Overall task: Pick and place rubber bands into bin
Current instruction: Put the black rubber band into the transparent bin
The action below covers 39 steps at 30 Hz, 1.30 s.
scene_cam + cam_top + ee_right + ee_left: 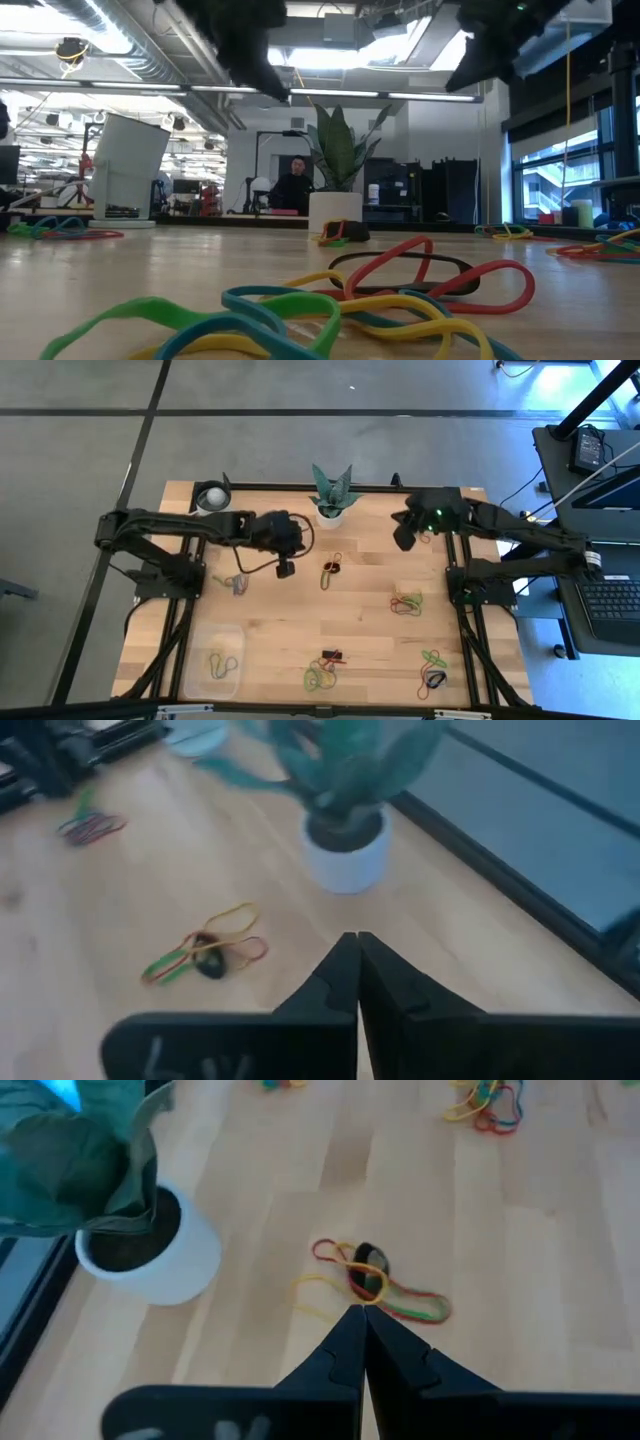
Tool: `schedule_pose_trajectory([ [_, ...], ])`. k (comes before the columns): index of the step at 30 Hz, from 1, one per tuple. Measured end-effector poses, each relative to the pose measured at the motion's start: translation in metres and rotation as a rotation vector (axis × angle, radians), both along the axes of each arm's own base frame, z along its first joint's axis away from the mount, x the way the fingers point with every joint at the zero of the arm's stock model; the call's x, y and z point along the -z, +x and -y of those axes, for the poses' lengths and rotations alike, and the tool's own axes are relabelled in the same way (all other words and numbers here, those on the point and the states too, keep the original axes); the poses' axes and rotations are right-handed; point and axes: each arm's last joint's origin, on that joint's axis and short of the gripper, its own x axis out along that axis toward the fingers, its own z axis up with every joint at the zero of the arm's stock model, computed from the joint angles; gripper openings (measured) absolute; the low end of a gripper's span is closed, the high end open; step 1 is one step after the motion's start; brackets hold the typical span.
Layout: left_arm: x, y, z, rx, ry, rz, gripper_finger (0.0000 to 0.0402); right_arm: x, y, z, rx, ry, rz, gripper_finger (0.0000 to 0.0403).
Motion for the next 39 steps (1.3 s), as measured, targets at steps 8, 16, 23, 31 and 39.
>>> schedule_pose_trajectory([
  [8,-0.007,-0.037,-0.045,0.012,0.058,0.073,0.0003,-0.010,0.023,0.060,0.267,0.186,-0.277,0.0005],
  [16,-0.021,-0.066,-0.078,-0.020,0.112,0.118,0.0003,0.041,0.018,0.132,0.531,0.437,-0.524,0.0021],
  [23,-0.016,-0.078,-0.087,-0.034,0.112,0.034,0.0003,0.081,0.016,0.164,0.623,0.541,-0.622,0.0078],
  [31,-0.012,-0.086,-0.095,-0.065,0.105,-0.014,0.0003,0.116,0.021,0.183,0.650,0.592,-0.677,0.0133],
  [39,-0.010,-0.091,-0.097,-0.084,0.086,-0.045,0.0003,0.148,0.011,0.181,0.666,0.647,-0.741,0.0135],
])
